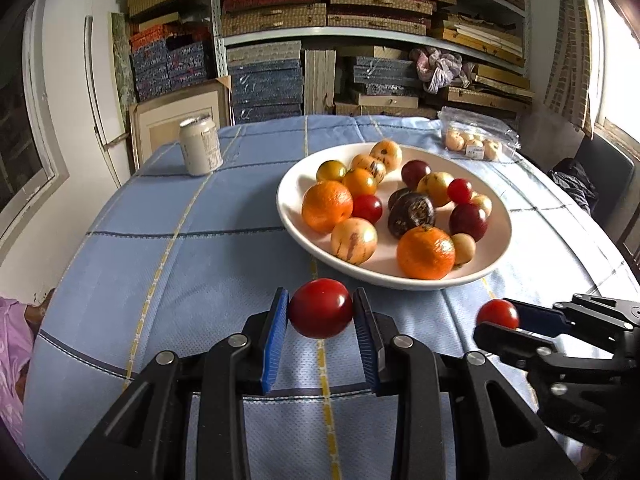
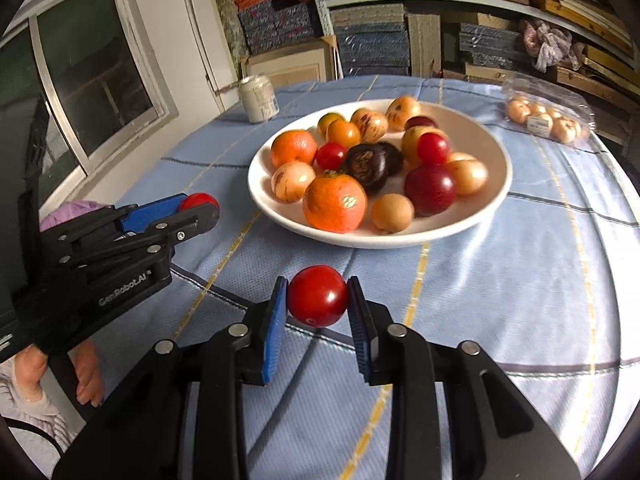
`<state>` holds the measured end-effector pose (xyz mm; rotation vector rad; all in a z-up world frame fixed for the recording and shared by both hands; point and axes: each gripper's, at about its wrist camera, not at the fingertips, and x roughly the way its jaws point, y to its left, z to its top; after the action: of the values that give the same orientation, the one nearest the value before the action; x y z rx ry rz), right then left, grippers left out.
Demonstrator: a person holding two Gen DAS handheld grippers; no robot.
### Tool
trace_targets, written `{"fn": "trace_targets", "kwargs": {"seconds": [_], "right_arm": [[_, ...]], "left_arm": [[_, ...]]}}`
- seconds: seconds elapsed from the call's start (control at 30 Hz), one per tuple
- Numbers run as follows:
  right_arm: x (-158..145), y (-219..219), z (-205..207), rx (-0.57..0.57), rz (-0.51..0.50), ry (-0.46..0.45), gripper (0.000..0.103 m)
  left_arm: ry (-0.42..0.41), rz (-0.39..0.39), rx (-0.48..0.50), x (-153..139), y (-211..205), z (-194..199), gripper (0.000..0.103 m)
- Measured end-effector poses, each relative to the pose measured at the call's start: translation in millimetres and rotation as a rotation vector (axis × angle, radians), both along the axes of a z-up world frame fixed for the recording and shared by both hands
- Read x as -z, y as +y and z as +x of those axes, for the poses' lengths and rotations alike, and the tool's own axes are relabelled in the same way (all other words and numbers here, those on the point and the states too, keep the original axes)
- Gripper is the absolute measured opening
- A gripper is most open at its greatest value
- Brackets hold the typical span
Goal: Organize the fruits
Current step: 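Grasp a red tomato with the left tool while the right tool grasps the other tomato, then place the tomato on the plate while the right tool places its tomato there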
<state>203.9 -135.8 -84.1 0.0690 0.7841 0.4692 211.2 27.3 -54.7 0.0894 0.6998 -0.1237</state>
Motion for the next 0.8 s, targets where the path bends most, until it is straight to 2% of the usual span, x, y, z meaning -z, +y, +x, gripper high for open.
{"fn": "trace_targets", "kwargs": {"seconds": [0.13,0.33,0.43,0.57,0.67,0.8], "right_arm": [[-19.7,-16.6,-12.7,0.023,0.017,-0.052,0.029],[-71.2,-47.0,-15.0,0.074,0.034,-0.16,0.029],[-104.7,-59.3,-2.6,0.102,0.034,-0.22,0.029],[-128.8,-66.7,26.5,0.129,0.037,-0.255,0.029],[-129.3,-63.6,58.9,0.135,0.03,-0.242,0.029],[-104.7,-47.1,102.2,0.117,-0.001,-0.184,0.029]], "left_arm": [[-0.024,0.009,0.007,-11.1,-7.5,-4.0,0.033],[-0.066,0.035,0.027,-37.3,-20.9,4.3,0.033],[-0.084,0.028,0.041,-58.8,-27.1,19.9,0.033],[-0.096,0.03,0.059,-83.3,-38.2,51.4,0.033],[-0.084,0.04,0.064,-86.0,-47.3,79.9,0.033],[-0.027,0.027,0.067,-66.9,-56.6,114.2,0.033]]}}
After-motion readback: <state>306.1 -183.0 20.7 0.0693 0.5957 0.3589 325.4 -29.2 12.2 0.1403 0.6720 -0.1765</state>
